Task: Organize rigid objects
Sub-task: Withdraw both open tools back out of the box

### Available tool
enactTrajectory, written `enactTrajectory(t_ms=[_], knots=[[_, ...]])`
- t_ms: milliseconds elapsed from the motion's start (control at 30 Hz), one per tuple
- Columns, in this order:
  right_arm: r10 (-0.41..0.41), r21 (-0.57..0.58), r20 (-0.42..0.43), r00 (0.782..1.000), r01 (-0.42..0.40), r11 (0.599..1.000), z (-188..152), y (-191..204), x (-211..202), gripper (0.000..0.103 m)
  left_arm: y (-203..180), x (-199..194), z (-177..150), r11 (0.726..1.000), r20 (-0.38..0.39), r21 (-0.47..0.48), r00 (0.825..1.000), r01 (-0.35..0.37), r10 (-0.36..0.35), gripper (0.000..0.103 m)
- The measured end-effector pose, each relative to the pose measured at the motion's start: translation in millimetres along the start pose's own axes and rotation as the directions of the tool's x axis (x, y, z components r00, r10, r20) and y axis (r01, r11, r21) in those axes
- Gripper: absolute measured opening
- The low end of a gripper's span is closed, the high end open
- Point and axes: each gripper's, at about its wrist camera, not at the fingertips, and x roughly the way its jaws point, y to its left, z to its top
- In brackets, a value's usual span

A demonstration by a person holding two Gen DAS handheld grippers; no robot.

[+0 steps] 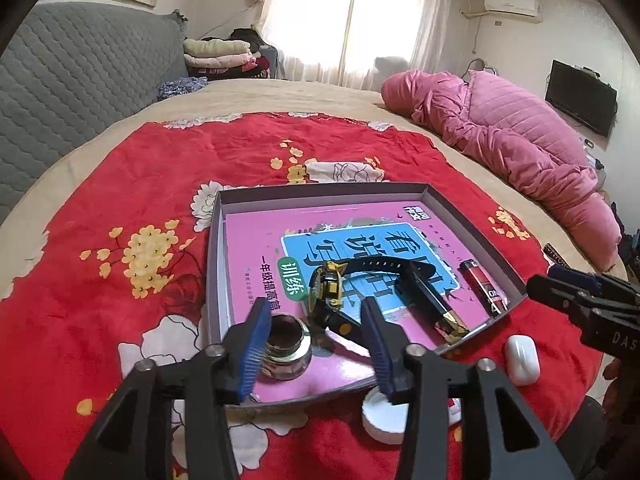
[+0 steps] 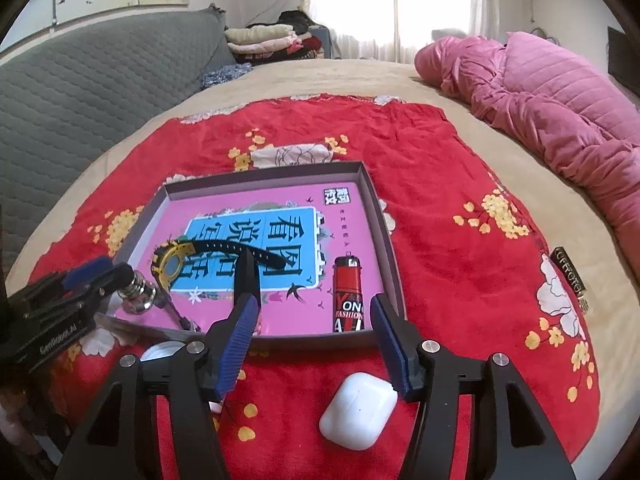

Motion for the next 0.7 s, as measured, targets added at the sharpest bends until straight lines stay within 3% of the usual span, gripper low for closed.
enactTrajectory(t_ms=[200, 700], knots=[[0.001, 0.009, 0.028, 1.000, -0.002, 1.000, 4.1, -2.4, -9.3, 0.069, -6.7, -9.1, 1.1, 1.000, 0.005, -0.015, 1.000, 0.005, -0.005, 0.049], [0.008, 0.033, 0.079, 0.997, -0.011, 0.999, 8.8, -7.8, -26.5, 0.074, -22.9, -34.9, 2.5, 1.000, 0.023, -0.006, 0.999, 0.023, -0.023, 0.051]])
